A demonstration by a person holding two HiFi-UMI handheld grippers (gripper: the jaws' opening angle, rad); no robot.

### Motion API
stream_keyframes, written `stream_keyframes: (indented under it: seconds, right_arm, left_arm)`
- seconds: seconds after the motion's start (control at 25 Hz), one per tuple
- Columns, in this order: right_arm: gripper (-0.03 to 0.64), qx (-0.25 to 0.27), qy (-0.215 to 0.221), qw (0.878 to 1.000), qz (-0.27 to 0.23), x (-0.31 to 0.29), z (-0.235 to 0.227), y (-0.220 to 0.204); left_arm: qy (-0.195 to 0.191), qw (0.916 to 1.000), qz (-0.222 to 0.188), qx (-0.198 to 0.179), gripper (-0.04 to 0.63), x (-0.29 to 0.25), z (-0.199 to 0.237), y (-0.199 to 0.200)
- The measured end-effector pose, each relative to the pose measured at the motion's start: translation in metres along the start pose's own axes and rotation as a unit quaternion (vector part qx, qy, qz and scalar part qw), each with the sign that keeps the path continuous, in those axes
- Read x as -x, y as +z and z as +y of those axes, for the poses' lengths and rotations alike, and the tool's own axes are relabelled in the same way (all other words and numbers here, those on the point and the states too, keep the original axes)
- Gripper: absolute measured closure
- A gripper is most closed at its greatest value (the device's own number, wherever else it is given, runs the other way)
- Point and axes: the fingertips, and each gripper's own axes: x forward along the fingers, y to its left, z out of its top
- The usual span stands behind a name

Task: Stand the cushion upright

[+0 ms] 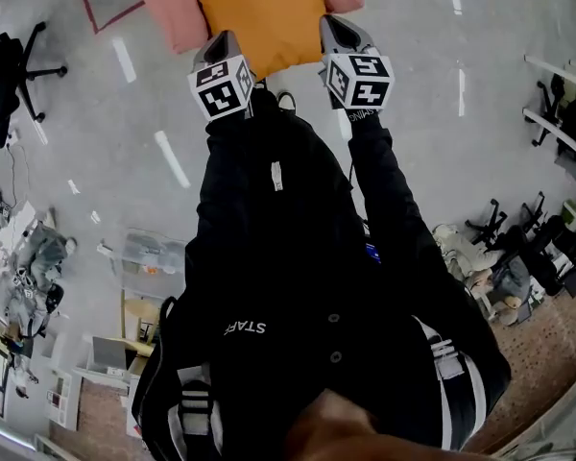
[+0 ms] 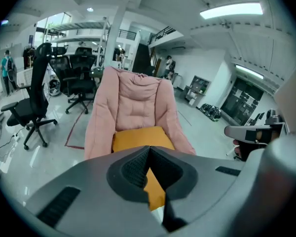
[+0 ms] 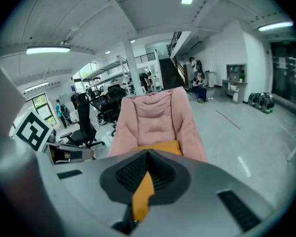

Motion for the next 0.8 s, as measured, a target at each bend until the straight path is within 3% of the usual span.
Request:
stream_keyframes:
  seconds: [0.2,0.44,0.8]
  right_arm:
    - [0.603,-0.029,0.002,0.997,0.075,-0.071,-0.029,-0.044]
    - [0.601,-0.014,-0.002,0.991,0.13,-0.148,-0.054,-0.1]
    - [0.596,-0.007,-0.006,0.986,0.168,-0.206,-0.084,-0.124]
  left_arm:
    - [0.012,0.9984,0.055,0.002,0.592,-0.078,0.018,-0.037]
    - [0.025,0.9944,0.1,0.025,0.592,-0.15,0.056,-0.084]
    - [0.032,0.9918,0.121,0.025,0.583,-0.206,0.079,-0.087]
